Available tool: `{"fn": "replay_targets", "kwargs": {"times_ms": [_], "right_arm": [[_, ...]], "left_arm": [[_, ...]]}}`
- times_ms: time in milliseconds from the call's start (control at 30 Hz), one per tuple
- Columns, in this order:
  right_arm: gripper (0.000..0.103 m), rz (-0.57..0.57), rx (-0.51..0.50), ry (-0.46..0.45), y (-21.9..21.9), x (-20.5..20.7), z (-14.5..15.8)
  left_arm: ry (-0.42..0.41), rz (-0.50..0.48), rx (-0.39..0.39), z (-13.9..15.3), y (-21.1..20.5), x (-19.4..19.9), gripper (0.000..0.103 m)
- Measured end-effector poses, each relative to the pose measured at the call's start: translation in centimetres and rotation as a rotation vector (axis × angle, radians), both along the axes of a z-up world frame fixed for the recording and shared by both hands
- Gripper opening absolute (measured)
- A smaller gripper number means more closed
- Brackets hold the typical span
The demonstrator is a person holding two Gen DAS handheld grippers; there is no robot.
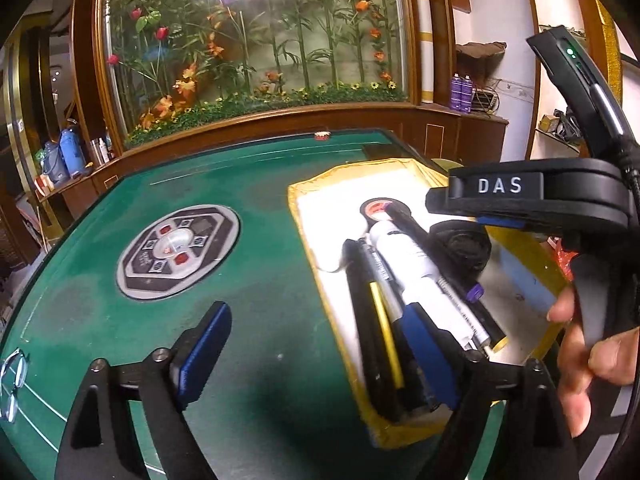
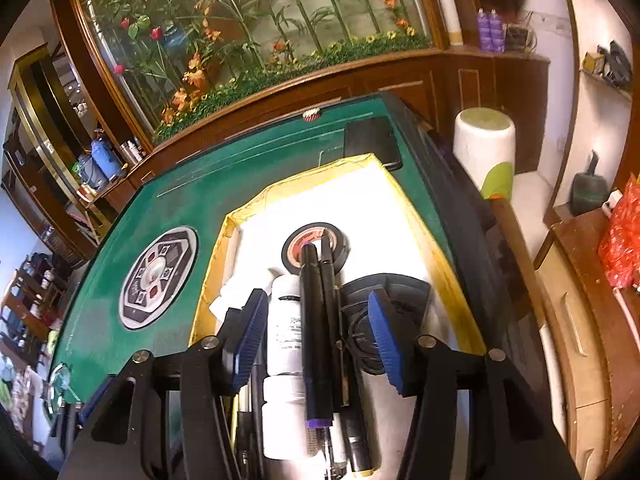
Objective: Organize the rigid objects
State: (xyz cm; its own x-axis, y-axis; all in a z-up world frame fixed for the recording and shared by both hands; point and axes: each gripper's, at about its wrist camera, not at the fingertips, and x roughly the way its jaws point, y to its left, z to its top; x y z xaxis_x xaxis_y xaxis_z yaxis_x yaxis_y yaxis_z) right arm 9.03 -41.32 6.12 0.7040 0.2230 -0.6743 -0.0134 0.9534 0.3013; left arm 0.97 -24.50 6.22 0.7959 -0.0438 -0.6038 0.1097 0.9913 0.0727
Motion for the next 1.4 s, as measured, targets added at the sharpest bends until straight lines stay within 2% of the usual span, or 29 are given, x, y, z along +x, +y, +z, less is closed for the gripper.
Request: {"fn": "replay_targets", "kwargs": {"times_ms": [233, 333, 467, 533, 733, 800, 933, 1033, 1400], "right_arm": [[0.062, -0.075, -0.029, -0.095, -0.4, -3.7, 0.0], [0.066, -0.116, -0.037, -0.139, -0.9, -6.1, 0.3], [0.076, -0.147, -0.086, -0.223, -0.7, -9.8, 1.1], [0.080, -0.154, -0.110, -0.250, -0.4, -11.6, 1.2], [0.082, -0.155, -0.109, -0.218, -0.1, -13.4, 0.3], [0.082, -0.149, -0.114, -0.214, 0.4, -13.9, 0.1], [0.082, -0.130, -0.149, -0.221, 1.7, -14.5, 0.1], [0.082, -0.116, -0.148, -0.207, 2.2, -14.4, 0.0], [0.082, -0.109, -0.149, -0.197, 2.7, -14.5, -0.4]], "left_arm": [[-0.040, -0.017, 0.046, 0.1, 0.9, -2.3, 0.101], [-0.060, -0.043, 0.056, 0.1, 1.3, -3.4, 0.102], [-0.046, -0.081, 0.018, 0.2, 2.5, -4.2, 0.102], [-0.043, -0.059, 0.053, 0.2, 2.9, -4.3, 0.102], [-0.034, -0.008, 0.137, 0.1, 4.0, -5.2, 0.102], [-0.020, -0.016, 0.174, 0.1, 4.2, -5.5, 0.102], [-0.021, -0.035, 0.180, 0.0, 4.8, -6.6, 0.102], [-0.039, -0.029, 0.222, 0.0, 4.8, -7.1, 0.102], [-0.017, -0.022, 0.215, 0.1, 4.9, -6.9, 0.102]]}}
